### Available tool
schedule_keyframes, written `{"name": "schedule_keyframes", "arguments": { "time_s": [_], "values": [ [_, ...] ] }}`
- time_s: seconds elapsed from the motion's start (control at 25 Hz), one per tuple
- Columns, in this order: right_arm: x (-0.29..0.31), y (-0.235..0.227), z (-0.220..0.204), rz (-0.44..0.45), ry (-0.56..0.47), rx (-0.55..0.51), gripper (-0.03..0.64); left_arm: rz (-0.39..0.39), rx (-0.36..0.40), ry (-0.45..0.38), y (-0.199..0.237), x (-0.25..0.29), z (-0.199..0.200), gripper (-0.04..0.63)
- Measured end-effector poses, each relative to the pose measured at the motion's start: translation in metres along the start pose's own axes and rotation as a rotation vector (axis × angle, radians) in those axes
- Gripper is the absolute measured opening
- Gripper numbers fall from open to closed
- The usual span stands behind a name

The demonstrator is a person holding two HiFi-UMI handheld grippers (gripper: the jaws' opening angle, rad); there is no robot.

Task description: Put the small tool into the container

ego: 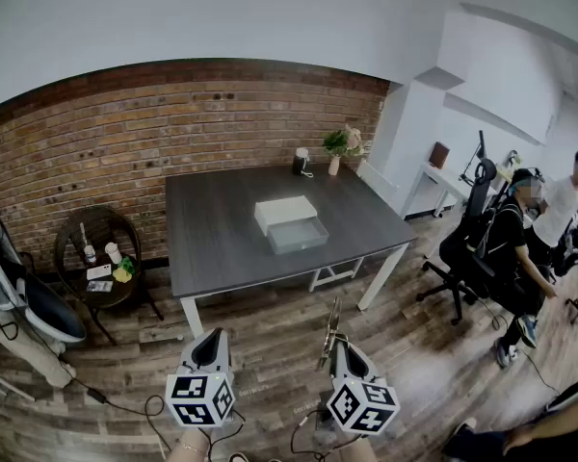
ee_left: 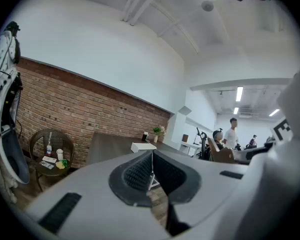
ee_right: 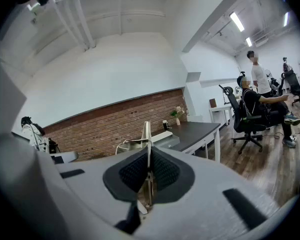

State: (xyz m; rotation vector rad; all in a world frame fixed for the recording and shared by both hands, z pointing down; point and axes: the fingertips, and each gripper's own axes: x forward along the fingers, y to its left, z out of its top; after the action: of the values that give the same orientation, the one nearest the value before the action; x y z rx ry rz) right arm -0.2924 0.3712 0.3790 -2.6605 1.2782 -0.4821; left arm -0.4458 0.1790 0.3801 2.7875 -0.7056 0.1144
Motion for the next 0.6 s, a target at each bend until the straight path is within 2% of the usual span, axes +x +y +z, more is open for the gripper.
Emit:
{"name": "schedule_keyframes", "arguments": {
  "time_s": [0.6],
  "values": [
    [0.014,0.015,-0.016,-0.023,0.041,0.013,0.005,-0.013,-0.002,0.011,0.028,0.005,-0.001,0.008]
  ]
}}
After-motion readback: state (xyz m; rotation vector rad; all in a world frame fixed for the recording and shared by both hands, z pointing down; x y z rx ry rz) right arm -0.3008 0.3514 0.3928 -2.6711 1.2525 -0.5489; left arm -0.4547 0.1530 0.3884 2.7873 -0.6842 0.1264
